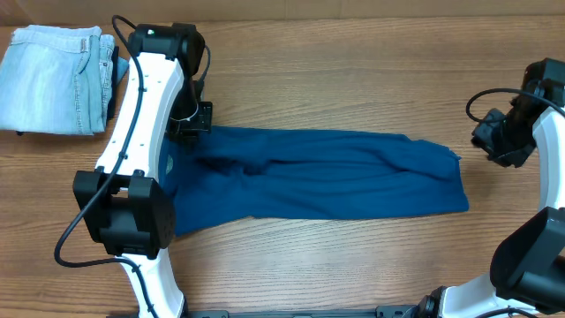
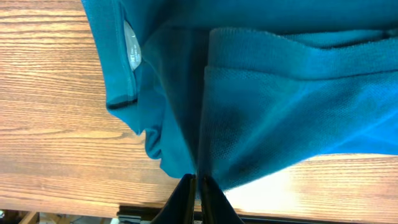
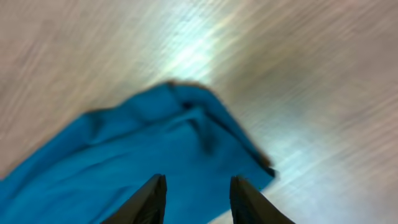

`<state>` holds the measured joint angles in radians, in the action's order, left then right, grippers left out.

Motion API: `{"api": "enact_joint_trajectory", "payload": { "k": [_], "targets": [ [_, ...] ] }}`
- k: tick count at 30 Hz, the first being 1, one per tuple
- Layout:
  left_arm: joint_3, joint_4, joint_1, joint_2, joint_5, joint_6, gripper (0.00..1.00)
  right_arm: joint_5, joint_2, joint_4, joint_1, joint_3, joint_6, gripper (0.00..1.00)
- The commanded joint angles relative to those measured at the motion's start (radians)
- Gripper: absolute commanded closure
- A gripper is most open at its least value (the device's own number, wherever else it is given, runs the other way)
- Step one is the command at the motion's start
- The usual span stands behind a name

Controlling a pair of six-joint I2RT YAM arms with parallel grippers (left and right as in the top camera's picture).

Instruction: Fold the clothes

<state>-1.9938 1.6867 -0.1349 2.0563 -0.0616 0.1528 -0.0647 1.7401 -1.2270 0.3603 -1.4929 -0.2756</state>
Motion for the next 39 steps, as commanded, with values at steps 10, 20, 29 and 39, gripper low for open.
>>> {"api": "enact_joint_trajectory", "payload": {
  "k": [10,20,29,39],
  "targets": [
    [0.005,0.003,0.003,-0.026,0.010,-0.018,0.90,-0.473,0.130,0.060,-0.049,0.010,0.287,0.59],
    [0.005,-0.006,0.003,-0.026,0.026,-0.018,0.91,-0.449,0.232,0.133,-0.132,0.010,0.246,0.85],
    [-0.011,-0.166,-0.005,-0.031,0.351,-0.106,0.91,-0.321,0.232,0.195,-0.131,0.045,0.219,0.83],
    [-0.078,-0.318,-0.032,-0.127,0.428,-0.132,0.89,-0.321,0.231,0.172,-0.132,0.095,0.220,0.81]
  ]
}}
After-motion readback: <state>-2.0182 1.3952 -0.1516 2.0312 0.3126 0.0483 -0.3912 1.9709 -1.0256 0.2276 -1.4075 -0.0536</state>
